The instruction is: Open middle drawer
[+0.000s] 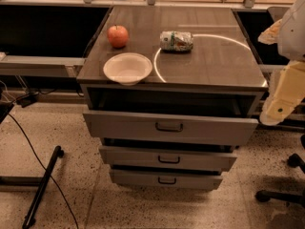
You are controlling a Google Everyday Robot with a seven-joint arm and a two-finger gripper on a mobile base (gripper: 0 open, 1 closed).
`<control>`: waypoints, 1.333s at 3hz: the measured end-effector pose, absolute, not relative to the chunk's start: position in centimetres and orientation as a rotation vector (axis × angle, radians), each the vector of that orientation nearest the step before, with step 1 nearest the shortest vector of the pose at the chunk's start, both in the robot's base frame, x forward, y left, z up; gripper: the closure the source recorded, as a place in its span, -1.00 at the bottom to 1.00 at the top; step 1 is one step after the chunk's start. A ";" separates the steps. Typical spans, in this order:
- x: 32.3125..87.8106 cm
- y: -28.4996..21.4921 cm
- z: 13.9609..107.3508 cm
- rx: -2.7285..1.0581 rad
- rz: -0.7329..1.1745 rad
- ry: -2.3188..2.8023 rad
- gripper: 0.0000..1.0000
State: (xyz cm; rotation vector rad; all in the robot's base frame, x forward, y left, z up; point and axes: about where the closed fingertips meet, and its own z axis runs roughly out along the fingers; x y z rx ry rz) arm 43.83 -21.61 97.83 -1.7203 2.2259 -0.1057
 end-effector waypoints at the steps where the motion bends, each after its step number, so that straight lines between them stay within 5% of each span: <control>1: 43.8 -21.6 97.8 -1.720 -0.106 2.226 -1.00; 4: 40.0 -25.2 88.4 -1.698 -0.091 2.106 -1.00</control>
Offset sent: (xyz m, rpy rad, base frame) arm -0.0016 -0.0294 -0.1494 0.1780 -0.2974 0.0792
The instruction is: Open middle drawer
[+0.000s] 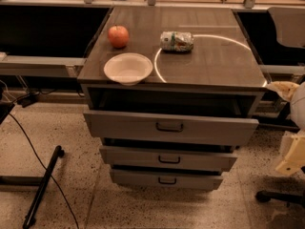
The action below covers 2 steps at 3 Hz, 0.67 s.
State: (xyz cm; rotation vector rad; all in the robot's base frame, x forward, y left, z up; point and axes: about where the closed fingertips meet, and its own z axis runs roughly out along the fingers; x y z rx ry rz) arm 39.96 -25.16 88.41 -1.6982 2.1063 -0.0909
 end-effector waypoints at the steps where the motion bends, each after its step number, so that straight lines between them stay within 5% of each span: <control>1: 40.8 -25.0 85.6 -1.682 -0.042 2.113 -1.00; 2: 40.8 -24.1 79.5 -1.678 0.011 2.058 -1.00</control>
Offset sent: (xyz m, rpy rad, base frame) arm 0.0167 0.0231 -0.1911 0.1157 -0.1038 0.1603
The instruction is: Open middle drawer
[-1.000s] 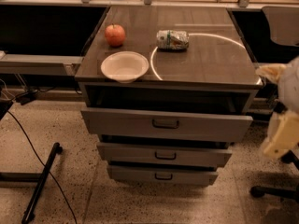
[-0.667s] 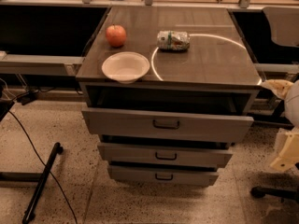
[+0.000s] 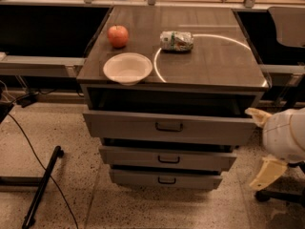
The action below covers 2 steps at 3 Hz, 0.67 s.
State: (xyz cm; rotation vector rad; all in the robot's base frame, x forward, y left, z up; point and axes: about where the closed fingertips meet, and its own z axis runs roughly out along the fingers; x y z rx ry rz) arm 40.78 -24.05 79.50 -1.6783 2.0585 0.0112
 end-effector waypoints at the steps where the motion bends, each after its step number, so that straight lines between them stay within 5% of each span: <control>1: 41.4 -23.0 74.3 -1.774 0.050 1.952 -1.00; 2: 41.5 -23.0 74.3 -1.788 0.045 1.940 -1.00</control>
Offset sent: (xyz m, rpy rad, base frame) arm 0.0059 0.0086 -0.0445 0.0121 -0.0132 0.0894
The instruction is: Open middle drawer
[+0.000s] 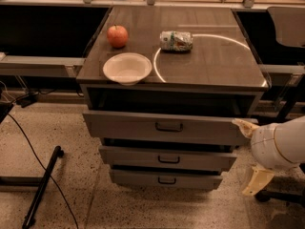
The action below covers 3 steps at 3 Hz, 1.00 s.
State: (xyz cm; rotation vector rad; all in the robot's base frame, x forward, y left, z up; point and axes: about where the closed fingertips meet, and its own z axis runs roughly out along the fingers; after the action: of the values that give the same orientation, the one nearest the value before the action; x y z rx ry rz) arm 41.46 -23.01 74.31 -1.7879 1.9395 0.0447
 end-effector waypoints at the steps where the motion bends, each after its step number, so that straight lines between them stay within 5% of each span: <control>1: 41.6 -23.0 71.4 -1.802 0.057 1.964 -1.00; 3: 39.5 -21.9 58.7 -2.017 0.141 1.774 -1.00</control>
Offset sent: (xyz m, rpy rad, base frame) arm -0.0309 0.0132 -0.2141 -0.1061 0.0966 0.3321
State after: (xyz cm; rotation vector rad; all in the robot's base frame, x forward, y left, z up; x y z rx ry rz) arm 39.46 -21.95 58.73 -2.0171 1.7745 0.1412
